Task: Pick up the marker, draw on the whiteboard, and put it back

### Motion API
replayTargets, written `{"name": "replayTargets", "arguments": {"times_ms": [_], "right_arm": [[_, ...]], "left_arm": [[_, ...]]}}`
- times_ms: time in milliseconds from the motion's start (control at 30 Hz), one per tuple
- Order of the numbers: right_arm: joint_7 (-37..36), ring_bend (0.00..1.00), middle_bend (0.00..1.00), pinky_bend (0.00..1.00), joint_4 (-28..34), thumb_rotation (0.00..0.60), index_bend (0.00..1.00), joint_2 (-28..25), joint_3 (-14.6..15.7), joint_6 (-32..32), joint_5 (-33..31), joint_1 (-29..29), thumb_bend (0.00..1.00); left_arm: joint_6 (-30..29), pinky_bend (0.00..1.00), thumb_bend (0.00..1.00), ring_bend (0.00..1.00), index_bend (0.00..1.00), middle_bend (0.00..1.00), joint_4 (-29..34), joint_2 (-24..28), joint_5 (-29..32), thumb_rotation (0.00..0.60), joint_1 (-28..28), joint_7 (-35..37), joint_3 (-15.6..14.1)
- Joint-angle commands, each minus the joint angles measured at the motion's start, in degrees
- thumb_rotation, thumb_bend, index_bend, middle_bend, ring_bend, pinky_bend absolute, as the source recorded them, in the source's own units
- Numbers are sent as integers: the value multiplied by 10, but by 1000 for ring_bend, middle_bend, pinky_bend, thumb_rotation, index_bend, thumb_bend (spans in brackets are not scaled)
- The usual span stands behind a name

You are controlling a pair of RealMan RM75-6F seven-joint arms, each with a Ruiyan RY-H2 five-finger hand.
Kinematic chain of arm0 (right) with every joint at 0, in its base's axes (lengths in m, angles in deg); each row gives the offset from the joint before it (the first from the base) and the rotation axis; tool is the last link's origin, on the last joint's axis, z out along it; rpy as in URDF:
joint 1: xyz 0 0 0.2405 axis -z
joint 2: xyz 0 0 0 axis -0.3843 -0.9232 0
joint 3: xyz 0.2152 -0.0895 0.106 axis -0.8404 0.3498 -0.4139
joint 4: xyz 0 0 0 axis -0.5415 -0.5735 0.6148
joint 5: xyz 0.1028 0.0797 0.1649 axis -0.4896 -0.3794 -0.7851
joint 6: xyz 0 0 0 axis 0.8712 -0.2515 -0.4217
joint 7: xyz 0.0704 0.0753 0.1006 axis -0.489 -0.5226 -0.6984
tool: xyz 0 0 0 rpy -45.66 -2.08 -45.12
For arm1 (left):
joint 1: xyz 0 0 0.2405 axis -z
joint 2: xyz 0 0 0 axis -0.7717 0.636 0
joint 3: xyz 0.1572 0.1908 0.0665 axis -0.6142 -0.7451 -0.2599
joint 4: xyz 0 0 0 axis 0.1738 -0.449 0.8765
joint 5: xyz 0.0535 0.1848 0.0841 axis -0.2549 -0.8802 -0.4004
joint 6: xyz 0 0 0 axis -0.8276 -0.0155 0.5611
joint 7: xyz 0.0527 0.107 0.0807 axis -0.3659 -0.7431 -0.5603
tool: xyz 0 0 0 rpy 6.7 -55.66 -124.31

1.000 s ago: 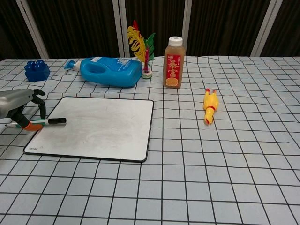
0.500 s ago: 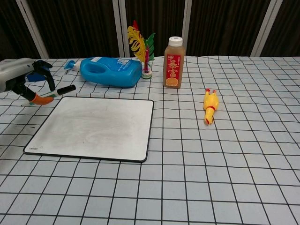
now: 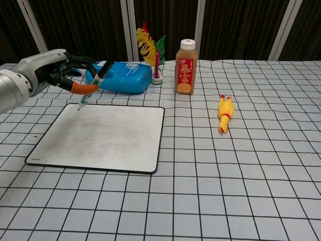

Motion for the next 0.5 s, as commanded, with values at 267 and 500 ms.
{"name": "replayTargets", "arguments": {"times_ms": [267, 500], "right_arm": [[-6, 0, 0, 0, -1, 600, 0, -1, -3, -5, -7, -2, 354], [-6, 0, 0, 0, 0, 600, 0, -1, -3, -3, -4, -2, 354]], "left_arm": [[44, 0, 550, 0, 660, 49, -110, -74, -81, 600, 35, 129, -15], [42, 0, 551, 0, 661, 52, -131, -87, -109, 600, 39, 158, -32]]}}
